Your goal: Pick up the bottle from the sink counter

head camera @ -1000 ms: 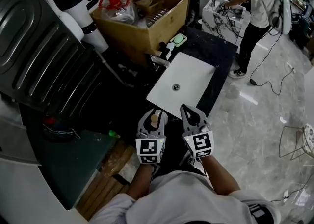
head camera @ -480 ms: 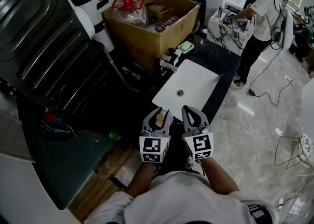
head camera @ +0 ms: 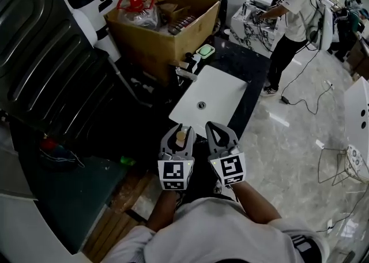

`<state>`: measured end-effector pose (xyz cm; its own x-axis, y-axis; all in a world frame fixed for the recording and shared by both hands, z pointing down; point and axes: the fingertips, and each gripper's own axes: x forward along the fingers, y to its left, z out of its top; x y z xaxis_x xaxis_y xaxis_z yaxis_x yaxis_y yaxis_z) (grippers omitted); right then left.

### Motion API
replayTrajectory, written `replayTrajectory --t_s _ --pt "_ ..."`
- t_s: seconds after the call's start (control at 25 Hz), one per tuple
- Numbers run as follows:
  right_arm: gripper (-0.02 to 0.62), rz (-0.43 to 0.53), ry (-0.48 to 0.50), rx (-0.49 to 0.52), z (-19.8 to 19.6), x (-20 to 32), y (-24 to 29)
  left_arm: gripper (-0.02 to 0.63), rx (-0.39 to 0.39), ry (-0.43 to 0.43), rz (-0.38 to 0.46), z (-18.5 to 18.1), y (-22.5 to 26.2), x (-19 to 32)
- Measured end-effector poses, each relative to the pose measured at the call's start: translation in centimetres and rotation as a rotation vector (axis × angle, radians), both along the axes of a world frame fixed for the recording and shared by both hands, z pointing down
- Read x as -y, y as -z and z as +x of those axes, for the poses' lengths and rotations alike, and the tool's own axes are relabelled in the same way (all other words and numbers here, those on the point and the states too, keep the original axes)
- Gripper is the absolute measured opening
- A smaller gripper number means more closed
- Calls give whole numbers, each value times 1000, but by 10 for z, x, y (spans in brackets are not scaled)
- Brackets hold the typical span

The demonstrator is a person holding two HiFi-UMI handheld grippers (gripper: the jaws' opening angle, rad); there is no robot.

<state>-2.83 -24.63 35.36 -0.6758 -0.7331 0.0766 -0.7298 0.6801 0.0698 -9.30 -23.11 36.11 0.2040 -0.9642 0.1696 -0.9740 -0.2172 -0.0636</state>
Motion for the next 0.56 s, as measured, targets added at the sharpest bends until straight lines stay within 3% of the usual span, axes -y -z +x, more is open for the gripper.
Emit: replayTrajectory --t_s 0.56 --pt "9 -15 -14 2 -2 -10 -2 120 -10 -8 -8 0 -6 -5"
